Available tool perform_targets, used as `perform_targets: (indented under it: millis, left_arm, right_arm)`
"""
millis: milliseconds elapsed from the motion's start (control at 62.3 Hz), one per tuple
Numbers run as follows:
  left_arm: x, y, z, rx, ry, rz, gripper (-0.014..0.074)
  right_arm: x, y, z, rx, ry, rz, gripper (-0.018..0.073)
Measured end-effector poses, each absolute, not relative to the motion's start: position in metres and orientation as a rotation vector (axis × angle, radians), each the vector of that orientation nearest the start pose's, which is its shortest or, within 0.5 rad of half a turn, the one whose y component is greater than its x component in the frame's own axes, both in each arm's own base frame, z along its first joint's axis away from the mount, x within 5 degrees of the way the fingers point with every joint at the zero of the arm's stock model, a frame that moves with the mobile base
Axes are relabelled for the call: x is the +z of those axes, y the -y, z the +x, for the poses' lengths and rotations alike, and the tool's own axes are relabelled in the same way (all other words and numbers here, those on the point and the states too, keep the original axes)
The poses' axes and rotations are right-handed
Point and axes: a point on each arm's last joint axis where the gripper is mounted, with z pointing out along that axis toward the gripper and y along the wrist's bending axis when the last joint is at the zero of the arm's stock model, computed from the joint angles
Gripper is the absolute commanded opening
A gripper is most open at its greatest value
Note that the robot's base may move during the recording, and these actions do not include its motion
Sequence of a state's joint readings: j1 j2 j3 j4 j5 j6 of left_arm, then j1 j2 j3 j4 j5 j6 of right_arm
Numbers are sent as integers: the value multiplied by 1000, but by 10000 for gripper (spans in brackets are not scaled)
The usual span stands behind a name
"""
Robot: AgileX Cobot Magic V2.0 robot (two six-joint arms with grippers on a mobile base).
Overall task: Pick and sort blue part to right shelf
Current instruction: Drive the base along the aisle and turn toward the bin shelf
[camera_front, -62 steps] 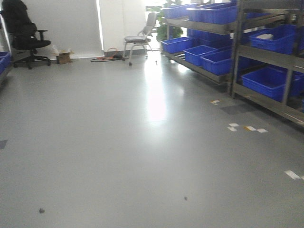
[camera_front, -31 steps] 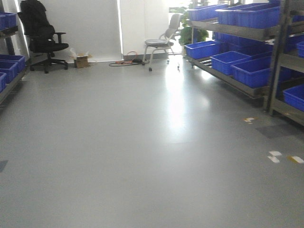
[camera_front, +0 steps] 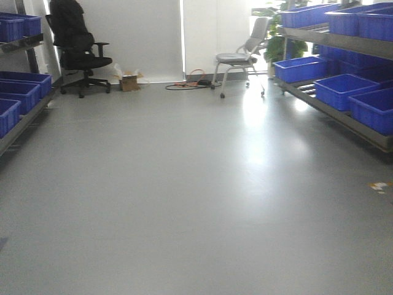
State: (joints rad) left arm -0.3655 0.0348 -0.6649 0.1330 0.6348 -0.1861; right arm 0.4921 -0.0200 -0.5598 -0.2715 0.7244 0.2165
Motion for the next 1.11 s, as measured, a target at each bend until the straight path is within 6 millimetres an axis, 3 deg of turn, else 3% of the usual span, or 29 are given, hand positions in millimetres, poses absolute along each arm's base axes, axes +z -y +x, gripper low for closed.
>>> perform_targets:
  millis: [1107]
  left_arm:
    - [361,-12,-12,-301,-1484,150,231]
  right_arm:
    - [325,19,-1,243,-1595,-249,210]
